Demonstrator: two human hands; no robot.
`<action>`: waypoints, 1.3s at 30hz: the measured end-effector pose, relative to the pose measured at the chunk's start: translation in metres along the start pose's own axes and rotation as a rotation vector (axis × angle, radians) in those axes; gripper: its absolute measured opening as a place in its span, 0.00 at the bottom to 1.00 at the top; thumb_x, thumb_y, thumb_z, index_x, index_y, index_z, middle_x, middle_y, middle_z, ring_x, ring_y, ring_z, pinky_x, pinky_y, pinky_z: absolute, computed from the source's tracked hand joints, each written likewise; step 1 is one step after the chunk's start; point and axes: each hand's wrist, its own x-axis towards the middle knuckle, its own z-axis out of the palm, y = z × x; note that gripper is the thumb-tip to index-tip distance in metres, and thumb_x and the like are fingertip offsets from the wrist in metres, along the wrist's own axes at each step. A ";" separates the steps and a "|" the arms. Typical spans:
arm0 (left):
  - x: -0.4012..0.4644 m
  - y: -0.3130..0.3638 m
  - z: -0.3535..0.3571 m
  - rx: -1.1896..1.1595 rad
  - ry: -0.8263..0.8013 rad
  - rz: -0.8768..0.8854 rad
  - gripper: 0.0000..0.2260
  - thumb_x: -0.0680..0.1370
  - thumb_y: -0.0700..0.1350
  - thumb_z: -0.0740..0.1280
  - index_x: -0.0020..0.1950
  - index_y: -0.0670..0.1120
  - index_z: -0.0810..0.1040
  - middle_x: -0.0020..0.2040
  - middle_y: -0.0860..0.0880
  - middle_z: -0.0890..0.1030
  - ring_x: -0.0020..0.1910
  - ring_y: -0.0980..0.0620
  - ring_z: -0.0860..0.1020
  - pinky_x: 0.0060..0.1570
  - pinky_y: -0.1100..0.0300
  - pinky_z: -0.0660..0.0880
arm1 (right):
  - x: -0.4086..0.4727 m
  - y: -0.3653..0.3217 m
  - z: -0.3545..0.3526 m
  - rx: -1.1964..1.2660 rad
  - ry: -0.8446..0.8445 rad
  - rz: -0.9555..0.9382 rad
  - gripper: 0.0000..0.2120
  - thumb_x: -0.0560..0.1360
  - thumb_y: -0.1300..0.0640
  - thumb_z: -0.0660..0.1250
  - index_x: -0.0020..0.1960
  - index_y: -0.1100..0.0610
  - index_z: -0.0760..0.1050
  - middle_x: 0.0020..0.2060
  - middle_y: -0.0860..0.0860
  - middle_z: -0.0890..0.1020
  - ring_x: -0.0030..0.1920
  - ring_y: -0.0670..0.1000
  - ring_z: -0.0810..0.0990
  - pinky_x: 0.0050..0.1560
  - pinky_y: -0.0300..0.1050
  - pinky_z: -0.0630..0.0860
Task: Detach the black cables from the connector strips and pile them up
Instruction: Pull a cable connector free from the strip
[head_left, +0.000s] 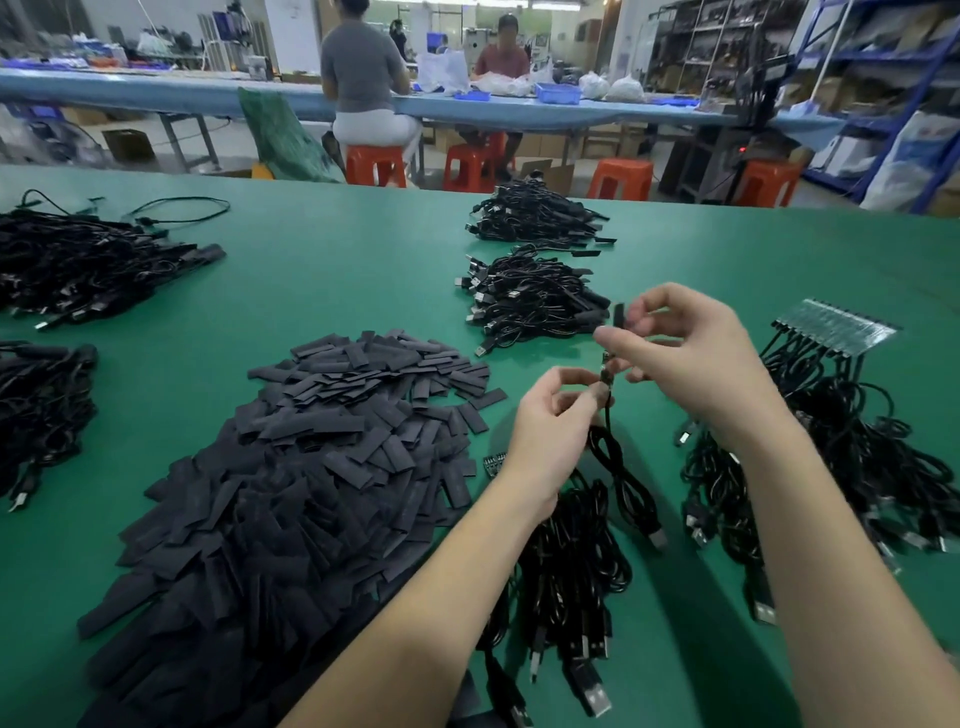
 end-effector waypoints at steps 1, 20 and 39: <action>0.001 -0.001 -0.001 -0.006 0.002 -0.005 0.02 0.81 0.44 0.68 0.50 0.51 0.78 0.42 0.53 0.84 0.33 0.60 0.75 0.32 0.70 0.70 | -0.004 0.006 -0.008 0.093 0.013 0.040 0.10 0.73 0.57 0.78 0.49 0.55 0.78 0.39 0.52 0.86 0.37 0.50 0.86 0.36 0.37 0.79; 0.001 -0.003 -0.007 -0.102 -0.096 0.047 0.06 0.75 0.48 0.70 0.44 0.55 0.87 0.39 0.53 0.83 0.32 0.57 0.69 0.43 0.57 0.67 | -0.020 0.040 -0.010 0.513 0.112 0.135 0.06 0.69 0.51 0.79 0.45 0.43 0.85 0.44 0.45 0.87 0.38 0.42 0.78 0.39 0.35 0.71; 0.000 -0.009 -0.006 0.028 -0.201 0.152 0.07 0.82 0.40 0.65 0.51 0.47 0.83 0.36 0.55 0.81 0.32 0.56 0.66 0.36 0.66 0.66 | -0.017 0.044 -0.039 0.396 -0.089 0.161 0.16 0.64 0.48 0.79 0.50 0.51 0.85 0.39 0.45 0.85 0.29 0.44 0.66 0.28 0.32 0.62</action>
